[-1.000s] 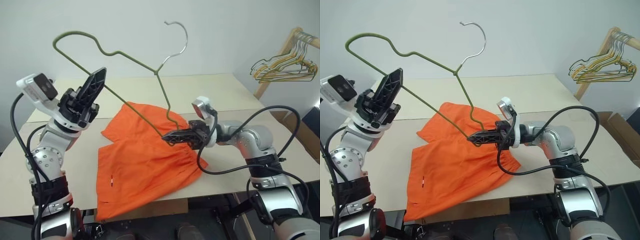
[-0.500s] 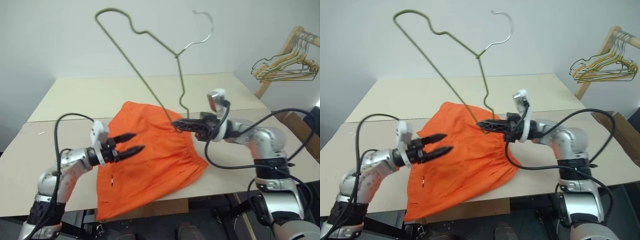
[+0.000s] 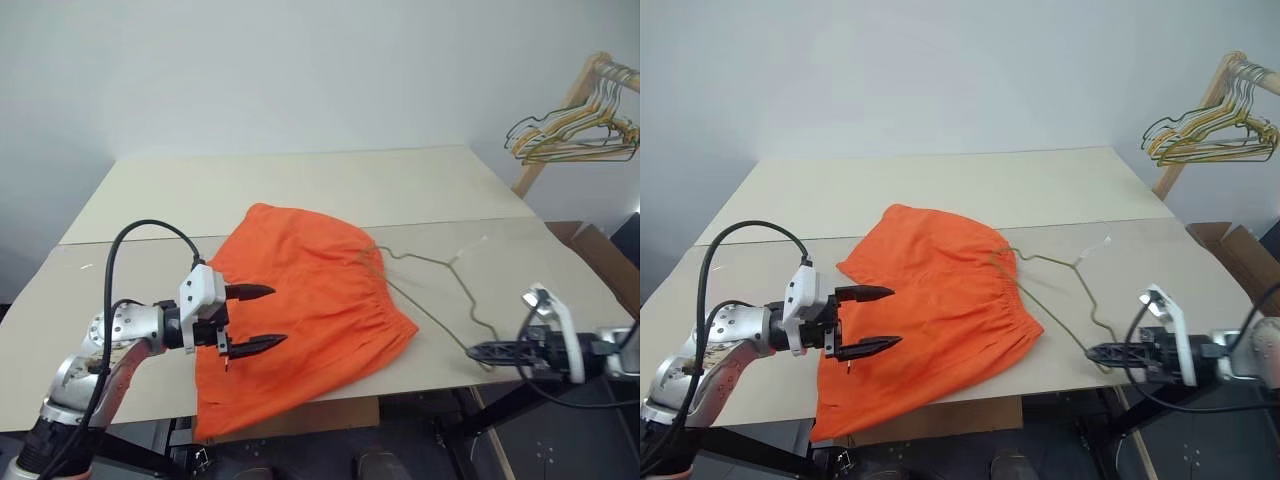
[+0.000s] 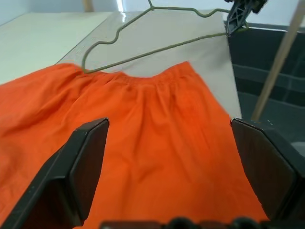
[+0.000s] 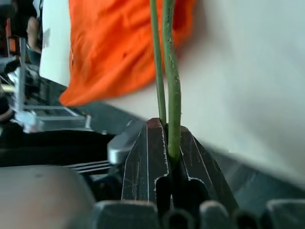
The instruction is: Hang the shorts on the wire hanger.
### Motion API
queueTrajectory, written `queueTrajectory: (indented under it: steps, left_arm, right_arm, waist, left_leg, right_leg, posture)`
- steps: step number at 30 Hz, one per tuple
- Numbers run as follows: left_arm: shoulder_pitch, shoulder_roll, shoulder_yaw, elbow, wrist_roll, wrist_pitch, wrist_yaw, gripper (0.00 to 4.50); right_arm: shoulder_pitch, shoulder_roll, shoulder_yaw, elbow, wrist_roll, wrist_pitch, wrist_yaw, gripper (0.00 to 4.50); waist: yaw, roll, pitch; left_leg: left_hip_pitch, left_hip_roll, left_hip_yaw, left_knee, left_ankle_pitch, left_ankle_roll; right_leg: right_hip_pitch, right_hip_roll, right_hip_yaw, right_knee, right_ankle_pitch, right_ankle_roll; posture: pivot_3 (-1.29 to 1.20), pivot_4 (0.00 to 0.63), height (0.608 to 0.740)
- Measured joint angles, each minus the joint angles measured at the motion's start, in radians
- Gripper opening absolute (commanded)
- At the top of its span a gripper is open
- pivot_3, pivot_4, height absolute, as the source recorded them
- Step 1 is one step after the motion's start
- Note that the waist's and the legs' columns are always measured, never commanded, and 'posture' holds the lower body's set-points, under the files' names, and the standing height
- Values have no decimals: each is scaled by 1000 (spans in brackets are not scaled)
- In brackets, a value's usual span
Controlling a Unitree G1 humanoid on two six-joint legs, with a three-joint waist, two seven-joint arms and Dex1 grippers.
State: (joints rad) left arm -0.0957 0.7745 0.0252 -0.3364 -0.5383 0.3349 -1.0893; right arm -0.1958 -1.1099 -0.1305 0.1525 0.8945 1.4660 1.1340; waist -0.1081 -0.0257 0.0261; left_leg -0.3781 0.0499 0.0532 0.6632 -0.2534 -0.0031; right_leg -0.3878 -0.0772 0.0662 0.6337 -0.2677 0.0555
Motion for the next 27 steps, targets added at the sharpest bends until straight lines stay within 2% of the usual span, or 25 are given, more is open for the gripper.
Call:
queueTrajectory:
  steps: [5,9,27]
  left_arm:
    - [-1,8,-1,0,2,0,-27,4408]
    - [-9,3,-7,0,2,3,-27,4408]
    - [20,4,-21,-3,31,15,-15,4408]
  right_arm:
    - [13,-83,78,165,-63,-43,127,0]
    - [-19,-81,133,220,-115,-83,164,0]
    - [-34,-5,147,186,-119,-98,216,0]
  waist:
    - [-9,1,0]
    - [-18,1,0]
    - [-14,1,-1]
  left_leg:
    - [-1,0,0,0,0,0]
    - [-1,0,0,0,0,0]
    - [-2,0,0,0,0,0]
  right_leg:
    - [0,0,0,-2,1,1]
    - [0,0,0,-2,0,2]
    - [0,0,1,-2,2,1]
  posture:
    - [-134,0,740]
    - [-133,0,740]
    - [-114,0,740]
